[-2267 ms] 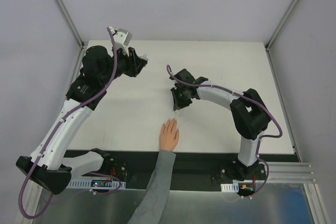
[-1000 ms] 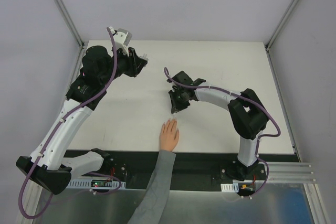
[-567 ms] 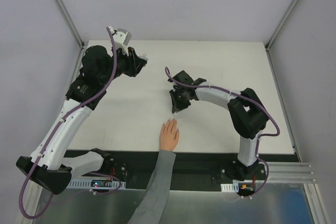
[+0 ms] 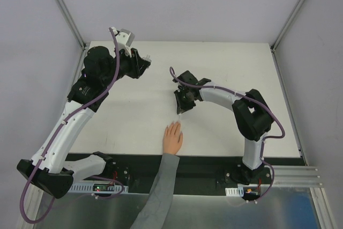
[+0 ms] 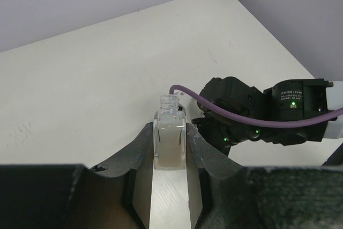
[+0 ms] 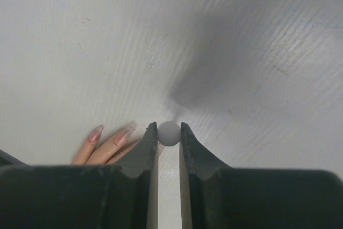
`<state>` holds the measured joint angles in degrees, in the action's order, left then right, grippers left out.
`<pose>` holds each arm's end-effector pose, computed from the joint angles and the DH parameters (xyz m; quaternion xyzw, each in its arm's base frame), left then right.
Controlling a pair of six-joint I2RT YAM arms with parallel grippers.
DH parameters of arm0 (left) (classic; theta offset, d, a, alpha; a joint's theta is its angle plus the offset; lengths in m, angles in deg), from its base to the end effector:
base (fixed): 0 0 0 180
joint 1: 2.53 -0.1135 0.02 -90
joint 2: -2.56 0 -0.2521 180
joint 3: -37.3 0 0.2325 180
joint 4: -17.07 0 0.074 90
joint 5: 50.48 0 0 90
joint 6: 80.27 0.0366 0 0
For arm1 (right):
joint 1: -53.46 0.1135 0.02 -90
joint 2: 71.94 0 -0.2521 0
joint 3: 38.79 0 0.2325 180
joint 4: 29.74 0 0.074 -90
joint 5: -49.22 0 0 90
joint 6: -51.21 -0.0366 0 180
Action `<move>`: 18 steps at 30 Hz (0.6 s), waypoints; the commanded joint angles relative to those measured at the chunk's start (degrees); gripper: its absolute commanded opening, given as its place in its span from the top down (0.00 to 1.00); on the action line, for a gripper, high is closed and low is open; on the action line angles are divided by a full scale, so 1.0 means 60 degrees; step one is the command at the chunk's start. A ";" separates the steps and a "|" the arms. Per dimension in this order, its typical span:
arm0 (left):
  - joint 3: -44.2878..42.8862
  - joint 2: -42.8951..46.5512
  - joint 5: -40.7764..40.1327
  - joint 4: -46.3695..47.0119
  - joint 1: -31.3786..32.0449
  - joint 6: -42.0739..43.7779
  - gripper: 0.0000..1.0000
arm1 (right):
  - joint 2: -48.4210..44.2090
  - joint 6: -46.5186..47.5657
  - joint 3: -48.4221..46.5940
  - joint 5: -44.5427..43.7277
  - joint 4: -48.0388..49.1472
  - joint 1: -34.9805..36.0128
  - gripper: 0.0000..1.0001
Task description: Paint the nails
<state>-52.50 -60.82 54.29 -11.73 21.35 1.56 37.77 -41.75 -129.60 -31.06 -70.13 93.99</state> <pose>0.2016 -0.0994 0.4378 0.1860 0.6968 -0.2787 0.6342 0.2857 0.2524 0.1809 -0.3306 0.9024 0.1736 0.2148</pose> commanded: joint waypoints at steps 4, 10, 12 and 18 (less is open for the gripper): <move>-0.0255 0.0162 0.0512 0.0725 -0.0127 0.0027 1.00 | -0.0911 0.0186 -0.0863 -0.0433 -0.0857 -0.0485 0.99; 0.0155 0.0382 0.3100 0.1543 -0.0142 -0.0221 1.00 | -0.2506 0.0406 -0.1492 0.0239 -0.1811 -0.1231 0.99; 0.0287 0.0367 0.4053 0.1866 -0.0142 -0.0469 1.00 | -0.2990 0.0231 -0.1813 0.0998 -0.2059 -0.1408 0.99; 0.1283 0.0733 0.6049 0.3449 -0.0127 -0.1349 1.00 | -0.4280 -0.0851 -0.3262 0.3343 -0.2148 -0.1702 0.99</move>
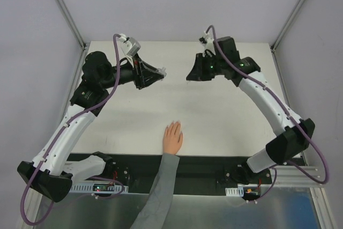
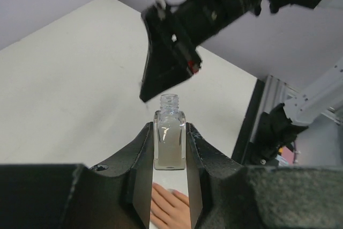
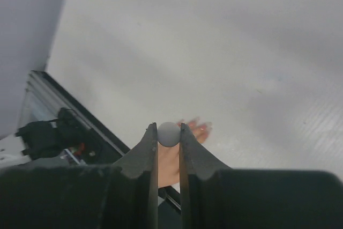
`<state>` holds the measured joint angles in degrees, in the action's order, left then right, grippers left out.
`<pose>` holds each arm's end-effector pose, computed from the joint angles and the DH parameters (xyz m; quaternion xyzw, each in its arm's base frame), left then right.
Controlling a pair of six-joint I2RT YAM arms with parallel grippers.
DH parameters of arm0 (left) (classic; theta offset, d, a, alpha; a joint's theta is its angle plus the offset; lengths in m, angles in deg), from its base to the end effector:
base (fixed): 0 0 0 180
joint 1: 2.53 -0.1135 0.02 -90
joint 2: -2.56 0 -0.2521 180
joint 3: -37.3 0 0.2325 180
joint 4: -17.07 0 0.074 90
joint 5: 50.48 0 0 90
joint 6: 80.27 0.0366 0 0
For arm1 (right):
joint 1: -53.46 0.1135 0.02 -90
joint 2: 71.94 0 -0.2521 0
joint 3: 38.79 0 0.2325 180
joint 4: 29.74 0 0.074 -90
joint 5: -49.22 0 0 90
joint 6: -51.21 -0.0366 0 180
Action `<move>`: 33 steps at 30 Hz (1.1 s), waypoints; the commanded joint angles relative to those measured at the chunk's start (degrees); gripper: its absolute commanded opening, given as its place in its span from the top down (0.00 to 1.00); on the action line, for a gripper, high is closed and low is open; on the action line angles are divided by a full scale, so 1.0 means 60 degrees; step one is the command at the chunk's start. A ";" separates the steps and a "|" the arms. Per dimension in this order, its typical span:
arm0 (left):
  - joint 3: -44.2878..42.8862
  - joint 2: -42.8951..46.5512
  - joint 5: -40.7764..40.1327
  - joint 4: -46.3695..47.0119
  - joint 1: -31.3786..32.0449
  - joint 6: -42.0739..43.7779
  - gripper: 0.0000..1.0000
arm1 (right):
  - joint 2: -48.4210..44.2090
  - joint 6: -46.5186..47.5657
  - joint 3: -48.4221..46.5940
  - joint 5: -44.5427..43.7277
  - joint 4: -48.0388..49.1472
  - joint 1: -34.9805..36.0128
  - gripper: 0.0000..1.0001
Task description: Paint the nails
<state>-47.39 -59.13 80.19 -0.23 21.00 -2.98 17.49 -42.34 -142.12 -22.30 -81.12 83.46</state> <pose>0.1883 -0.1080 0.4364 0.3158 0.6022 -0.4378 0.5882 0.2795 0.1748 0.3553 -0.2717 0.8454 0.2639 0.3766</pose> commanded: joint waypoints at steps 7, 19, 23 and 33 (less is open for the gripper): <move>0.0972 0.0716 0.2378 0.2221 -0.0069 -0.1060 1.00 | -0.1603 -0.1838 -0.2378 0.2032 0.0107 0.0142 0.99; 0.1368 0.0951 0.2554 0.3277 0.0136 -0.1310 1.00 | -0.1282 -0.2309 -0.3346 0.1593 0.1134 0.0888 0.99; 0.1456 0.1009 0.2422 0.3292 0.0195 -0.1207 1.00 | -0.1384 -0.2308 -0.3244 0.1534 0.1164 0.1006 0.99; 0.1456 0.1010 0.2012 0.3205 0.0209 -0.0914 1.00 | -0.1428 -0.2411 -0.2996 0.2236 0.1573 0.1065 0.99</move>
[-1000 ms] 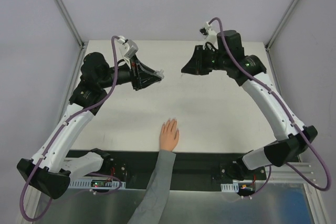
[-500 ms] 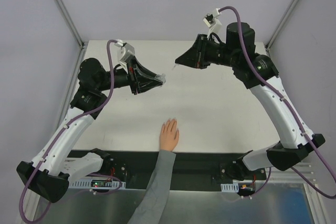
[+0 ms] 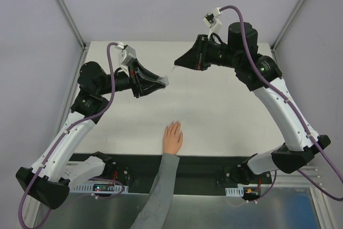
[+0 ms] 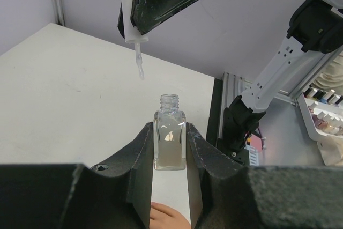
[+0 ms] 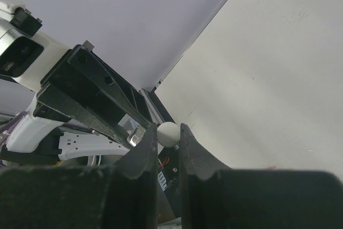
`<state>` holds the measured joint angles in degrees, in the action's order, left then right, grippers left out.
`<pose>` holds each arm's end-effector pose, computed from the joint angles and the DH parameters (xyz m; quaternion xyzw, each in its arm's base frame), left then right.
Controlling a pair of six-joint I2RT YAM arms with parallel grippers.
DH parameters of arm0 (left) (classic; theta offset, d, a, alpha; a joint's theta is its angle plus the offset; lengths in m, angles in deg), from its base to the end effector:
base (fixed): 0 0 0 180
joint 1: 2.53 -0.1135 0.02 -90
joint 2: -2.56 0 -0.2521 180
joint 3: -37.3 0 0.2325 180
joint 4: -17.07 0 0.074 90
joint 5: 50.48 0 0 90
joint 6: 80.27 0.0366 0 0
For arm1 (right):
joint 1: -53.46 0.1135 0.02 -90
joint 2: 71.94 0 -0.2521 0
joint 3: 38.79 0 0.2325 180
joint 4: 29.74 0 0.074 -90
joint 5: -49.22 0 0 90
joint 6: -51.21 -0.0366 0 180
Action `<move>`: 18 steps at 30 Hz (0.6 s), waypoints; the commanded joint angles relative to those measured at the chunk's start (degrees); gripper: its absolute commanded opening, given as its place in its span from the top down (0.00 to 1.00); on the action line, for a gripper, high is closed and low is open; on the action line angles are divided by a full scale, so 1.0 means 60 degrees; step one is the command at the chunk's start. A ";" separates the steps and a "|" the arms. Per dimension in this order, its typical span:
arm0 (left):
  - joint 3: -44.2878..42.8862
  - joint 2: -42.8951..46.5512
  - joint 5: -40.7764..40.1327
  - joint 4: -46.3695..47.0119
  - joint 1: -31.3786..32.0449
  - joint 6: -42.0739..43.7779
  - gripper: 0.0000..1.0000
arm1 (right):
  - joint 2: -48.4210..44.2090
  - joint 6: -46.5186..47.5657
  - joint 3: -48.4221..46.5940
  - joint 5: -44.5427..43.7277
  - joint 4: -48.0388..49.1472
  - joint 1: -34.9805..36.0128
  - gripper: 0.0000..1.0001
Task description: Paint the nails
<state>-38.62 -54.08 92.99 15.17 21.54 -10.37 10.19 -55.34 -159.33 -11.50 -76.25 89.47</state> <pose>0.1635 -0.1053 0.4294 0.3806 0.5160 -0.5174 0.5667 0.2099 0.1747 0.4927 -0.2868 0.6923 0.4519 0.4841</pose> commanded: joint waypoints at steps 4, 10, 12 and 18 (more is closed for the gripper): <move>-0.0063 0.0139 -0.0211 0.0563 0.0118 0.0361 1.00 | -0.0109 -0.0287 -0.0128 0.0891 0.0937 0.0063 0.99; -0.0107 0.0109 -0.0372 0.0548 0.0118 0.0376 1.00 | 0.0228 -0.0331 -0.0391 0.1287 0.0820 0.0107 0.99; -0.0121 0.0109 -0.0401 0.0534 0.0118 0.0420 1.00 | 0.0272 -0.0302 -0.0464 0.1375 0.0761 0.0107 0.99; -0.0195 0.0051 -0.0445 0.0489 0.0118 0.0435 1.00 | 0.0462 -0.0346 -0.0553 0.1595 0.0703 0.0121 0.99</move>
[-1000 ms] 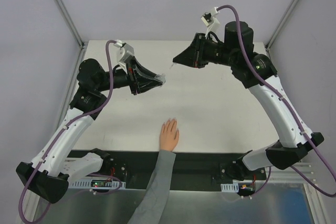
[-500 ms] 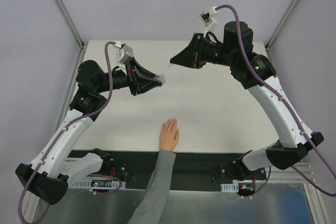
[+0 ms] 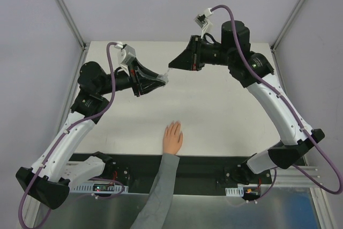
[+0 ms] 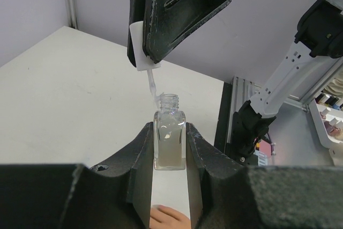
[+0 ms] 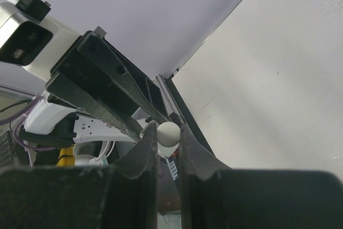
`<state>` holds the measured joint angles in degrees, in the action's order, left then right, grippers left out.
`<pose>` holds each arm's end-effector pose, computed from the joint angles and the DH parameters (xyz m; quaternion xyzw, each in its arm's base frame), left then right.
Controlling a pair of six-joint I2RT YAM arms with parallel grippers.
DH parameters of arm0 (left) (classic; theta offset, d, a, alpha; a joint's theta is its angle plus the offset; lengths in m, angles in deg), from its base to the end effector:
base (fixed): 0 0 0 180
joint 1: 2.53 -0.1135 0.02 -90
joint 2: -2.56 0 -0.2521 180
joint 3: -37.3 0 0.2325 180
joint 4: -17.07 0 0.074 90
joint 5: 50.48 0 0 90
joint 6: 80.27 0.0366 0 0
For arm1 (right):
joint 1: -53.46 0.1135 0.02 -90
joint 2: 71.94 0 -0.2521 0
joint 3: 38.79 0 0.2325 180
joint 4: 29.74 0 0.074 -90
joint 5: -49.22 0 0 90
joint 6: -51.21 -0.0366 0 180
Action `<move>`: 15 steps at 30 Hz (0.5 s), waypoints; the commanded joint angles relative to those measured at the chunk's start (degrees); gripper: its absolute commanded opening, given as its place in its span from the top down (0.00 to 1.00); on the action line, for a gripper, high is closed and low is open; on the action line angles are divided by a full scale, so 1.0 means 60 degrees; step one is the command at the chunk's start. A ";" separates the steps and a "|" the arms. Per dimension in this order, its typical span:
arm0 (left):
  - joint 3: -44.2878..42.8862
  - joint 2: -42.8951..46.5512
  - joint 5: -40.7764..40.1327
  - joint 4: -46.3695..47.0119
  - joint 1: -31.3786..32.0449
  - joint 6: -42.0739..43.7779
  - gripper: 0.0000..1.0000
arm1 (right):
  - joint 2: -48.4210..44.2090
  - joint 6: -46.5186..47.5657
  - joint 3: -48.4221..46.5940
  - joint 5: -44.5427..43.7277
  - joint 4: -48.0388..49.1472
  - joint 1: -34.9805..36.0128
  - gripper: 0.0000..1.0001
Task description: Paint the nails
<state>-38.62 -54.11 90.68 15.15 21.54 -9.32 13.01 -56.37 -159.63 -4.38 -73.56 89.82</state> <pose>0.1651 -0.1050 0.4297 0.3709 0.5187 -0.5049 0.5818 0.2196 0.1886 0.4866 -0.3192 0.6735 0.4928 0.4490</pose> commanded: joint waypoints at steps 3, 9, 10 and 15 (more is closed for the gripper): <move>-0.0195 0.0040 -0.0103 0.0493 0.0104 0.0289 1.00 | 0.0037 -0.0160 -0.0560 0.0495 0.0269 0.0063 0.99; -0.0268 -0.0019 -0.0147 0.0405 0.0118 0.0362 1.00 | -0.0065 -0.0043 -0.0531 0.0306 0.0196 0.0078 0.99; -0.0268 -0.0019 -0.0147 0.0333 0.0118 0.0362 1.00 | -0.0124 -0.0014 -0.0488 0.0203 0.0196 0.0078 1.00; -0.0063 0.0186 -0.0293 0.0200 0.0118 0.0435 1.00 | -0.0607 0.0074 0.0025 -0.0295 0.0488 0.0063 0.99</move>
<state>-38.65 -54.37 89.87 14.69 21.54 -8.65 13.67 -56.22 -160.31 -4.42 -73.58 89.95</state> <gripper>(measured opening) 0.238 0.156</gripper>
